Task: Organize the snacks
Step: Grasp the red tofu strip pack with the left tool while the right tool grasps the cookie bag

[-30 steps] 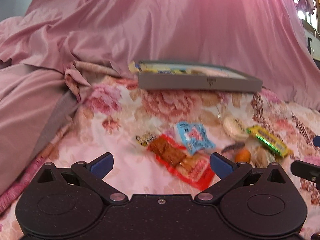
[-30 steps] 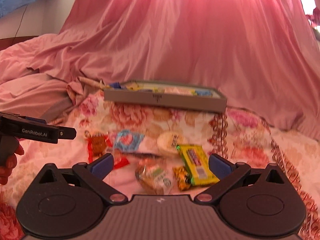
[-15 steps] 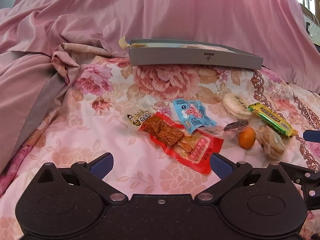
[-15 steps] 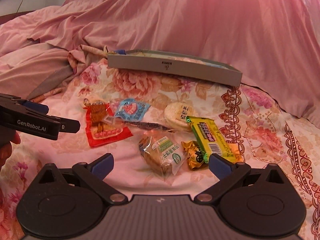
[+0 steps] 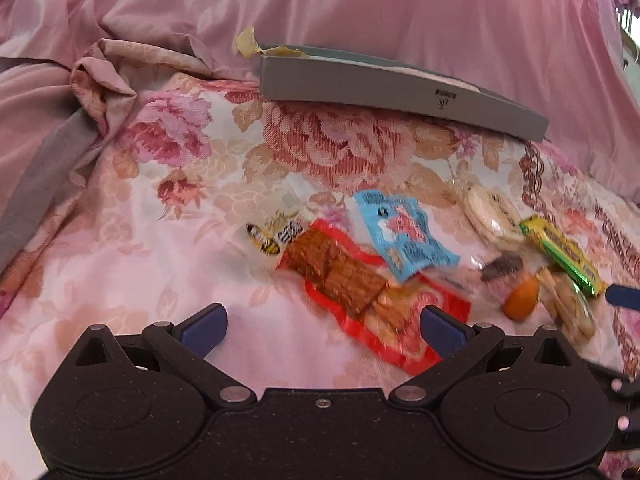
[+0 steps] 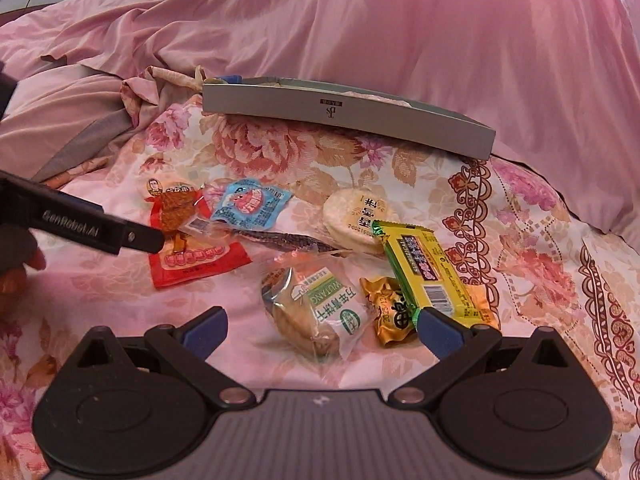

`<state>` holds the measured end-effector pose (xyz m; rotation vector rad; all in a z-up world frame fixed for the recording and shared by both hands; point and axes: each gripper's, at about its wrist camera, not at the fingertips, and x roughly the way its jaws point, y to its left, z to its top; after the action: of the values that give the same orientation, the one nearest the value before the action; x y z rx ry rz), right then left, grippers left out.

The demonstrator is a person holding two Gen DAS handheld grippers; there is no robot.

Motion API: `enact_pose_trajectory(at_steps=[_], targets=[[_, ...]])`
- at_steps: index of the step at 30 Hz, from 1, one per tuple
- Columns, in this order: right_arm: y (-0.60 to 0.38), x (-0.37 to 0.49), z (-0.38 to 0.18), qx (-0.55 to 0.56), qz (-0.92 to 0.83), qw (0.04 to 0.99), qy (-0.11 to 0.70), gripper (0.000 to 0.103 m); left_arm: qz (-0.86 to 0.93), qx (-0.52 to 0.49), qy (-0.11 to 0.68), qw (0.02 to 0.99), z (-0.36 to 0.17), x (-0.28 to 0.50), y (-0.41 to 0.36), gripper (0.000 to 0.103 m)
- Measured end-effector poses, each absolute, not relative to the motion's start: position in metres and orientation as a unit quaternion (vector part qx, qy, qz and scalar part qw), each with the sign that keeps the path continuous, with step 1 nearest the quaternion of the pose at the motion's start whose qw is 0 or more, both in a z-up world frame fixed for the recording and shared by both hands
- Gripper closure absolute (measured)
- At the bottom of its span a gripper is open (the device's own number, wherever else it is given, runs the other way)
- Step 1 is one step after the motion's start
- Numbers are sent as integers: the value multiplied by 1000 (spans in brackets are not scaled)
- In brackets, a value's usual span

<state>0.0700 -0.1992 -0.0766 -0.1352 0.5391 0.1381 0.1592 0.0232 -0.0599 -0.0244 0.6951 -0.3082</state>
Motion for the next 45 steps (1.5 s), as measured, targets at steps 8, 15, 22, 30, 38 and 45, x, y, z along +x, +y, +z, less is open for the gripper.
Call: enact_pose_trajectory(at_steps=[8,15,22,30,38,45], targets=[[-198,79,-79,-65,79,958,268,3,-211,-52,336,916,-65,189,30,1],[-194,84,-82,-71,91,956,271,10,-260,-136,326,899,-66,198,45,3],[-197,88,-85,-63,90,955,277,18,-268,-143,322,897,-64,197,43,9],[-207,92,-84,-35,76,955,284,38,-269,-154,333,891,-69,195,42,29],[-206,93,-84,-32,75,956,283,39,-249,-137,346,894,-75,201,34,30],[-204,95,-82,-24,77,955,284,43,-219,-139,350,900,-75,202,34,62]])
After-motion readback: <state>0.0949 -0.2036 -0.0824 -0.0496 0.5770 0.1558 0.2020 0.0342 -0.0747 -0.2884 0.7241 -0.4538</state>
